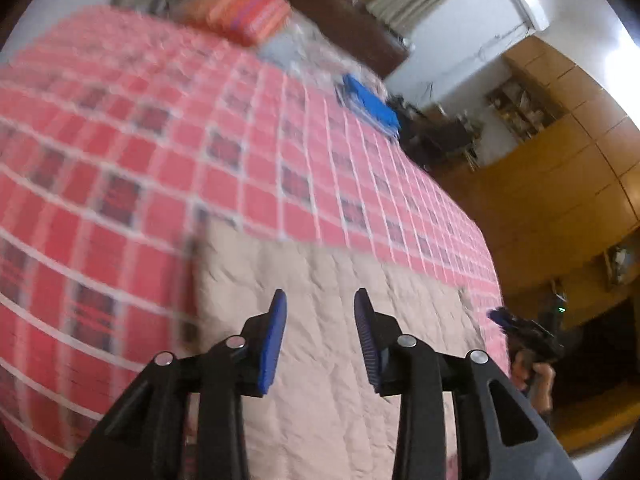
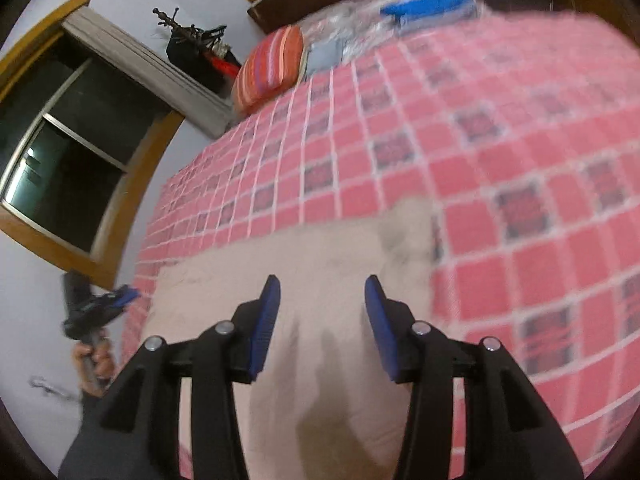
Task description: Fold large clothes
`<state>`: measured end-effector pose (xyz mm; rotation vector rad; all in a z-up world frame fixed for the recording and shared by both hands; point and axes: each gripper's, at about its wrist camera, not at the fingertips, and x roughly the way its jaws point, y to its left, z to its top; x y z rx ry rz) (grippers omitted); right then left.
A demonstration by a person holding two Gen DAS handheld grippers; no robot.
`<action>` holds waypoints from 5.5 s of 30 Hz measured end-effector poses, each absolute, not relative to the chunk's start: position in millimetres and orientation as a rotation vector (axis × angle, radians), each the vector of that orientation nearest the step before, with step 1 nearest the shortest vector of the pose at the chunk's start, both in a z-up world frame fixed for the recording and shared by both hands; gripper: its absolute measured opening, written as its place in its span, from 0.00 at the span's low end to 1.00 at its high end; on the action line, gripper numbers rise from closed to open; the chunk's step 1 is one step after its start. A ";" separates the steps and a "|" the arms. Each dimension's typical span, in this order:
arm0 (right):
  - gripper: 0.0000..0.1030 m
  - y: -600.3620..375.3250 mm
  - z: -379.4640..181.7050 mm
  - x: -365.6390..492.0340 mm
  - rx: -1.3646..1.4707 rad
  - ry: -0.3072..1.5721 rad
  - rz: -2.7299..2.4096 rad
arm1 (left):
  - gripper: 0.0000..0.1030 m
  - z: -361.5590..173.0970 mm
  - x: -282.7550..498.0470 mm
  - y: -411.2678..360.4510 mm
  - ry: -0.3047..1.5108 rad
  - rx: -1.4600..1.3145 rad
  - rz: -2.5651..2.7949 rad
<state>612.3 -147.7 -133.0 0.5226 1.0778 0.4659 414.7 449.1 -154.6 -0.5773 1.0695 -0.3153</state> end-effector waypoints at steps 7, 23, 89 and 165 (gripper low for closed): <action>0.11 -146.5 -193.2 611.2 0.592 1.177 0.432 | 0.14 -216.6 416.4 447.3 1.164 -0.565 -0.226; 0.00 -120.0 -177.4 512.2 0.482 1.143 0.550 | 0.17 -207.8 295.7 444.3 1.091 -0.592 -0.449; 0.49 336.8 -211.8 310.5 -1.162 0.443 0.272 | 0.41 -232.4 458.3 470.4 1.397 -0.671 -0.493; 0.33 181.3 -52.2 328.9 -0.411 0.377 0.242 | 0.27 -6.0 467.5 304.5 1.275 -0.236 -0.370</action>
